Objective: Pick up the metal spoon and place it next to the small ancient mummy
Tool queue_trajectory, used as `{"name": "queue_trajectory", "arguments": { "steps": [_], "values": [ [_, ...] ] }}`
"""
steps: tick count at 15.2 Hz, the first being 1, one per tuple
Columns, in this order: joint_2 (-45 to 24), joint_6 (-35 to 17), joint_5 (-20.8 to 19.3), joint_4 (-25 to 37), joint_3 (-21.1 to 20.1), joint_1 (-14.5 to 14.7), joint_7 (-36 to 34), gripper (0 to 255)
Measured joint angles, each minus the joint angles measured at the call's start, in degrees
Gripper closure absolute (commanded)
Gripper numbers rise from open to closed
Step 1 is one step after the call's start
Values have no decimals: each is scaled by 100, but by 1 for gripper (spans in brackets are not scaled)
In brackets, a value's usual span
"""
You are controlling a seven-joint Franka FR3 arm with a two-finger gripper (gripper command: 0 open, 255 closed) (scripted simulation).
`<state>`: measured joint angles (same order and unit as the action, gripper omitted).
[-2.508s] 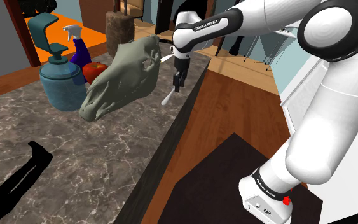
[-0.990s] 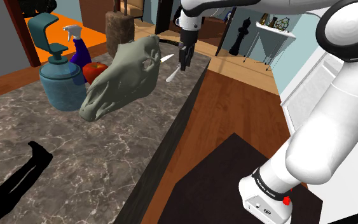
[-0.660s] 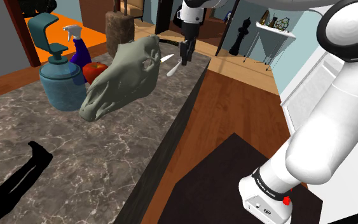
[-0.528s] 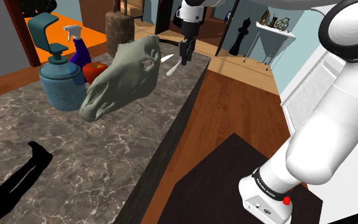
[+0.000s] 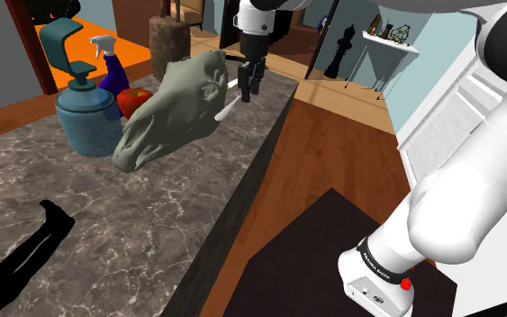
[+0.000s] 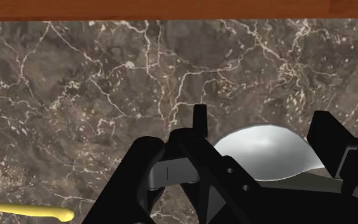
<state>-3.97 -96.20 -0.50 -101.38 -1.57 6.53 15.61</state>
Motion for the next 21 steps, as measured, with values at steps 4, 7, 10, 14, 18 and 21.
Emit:
{"name": "queue_trajectory", "arguments": {
  "steps": [4,7,10,14,18,21],
  "values": [
    [116,-53,74,-172,-247,270,-506,255],
    [134,-42,129,-175,-436,473,-889,255],
    [178,-46,191,-210,-636,687,-1290,255],
    [69,-88,245,-131,-894,966,-1815,255],
    [-93,-34,273,102,-1133,1239,-2327,255],
    [-315,-23,265,353,-1327,1481,-2762,255]
  ]
}}
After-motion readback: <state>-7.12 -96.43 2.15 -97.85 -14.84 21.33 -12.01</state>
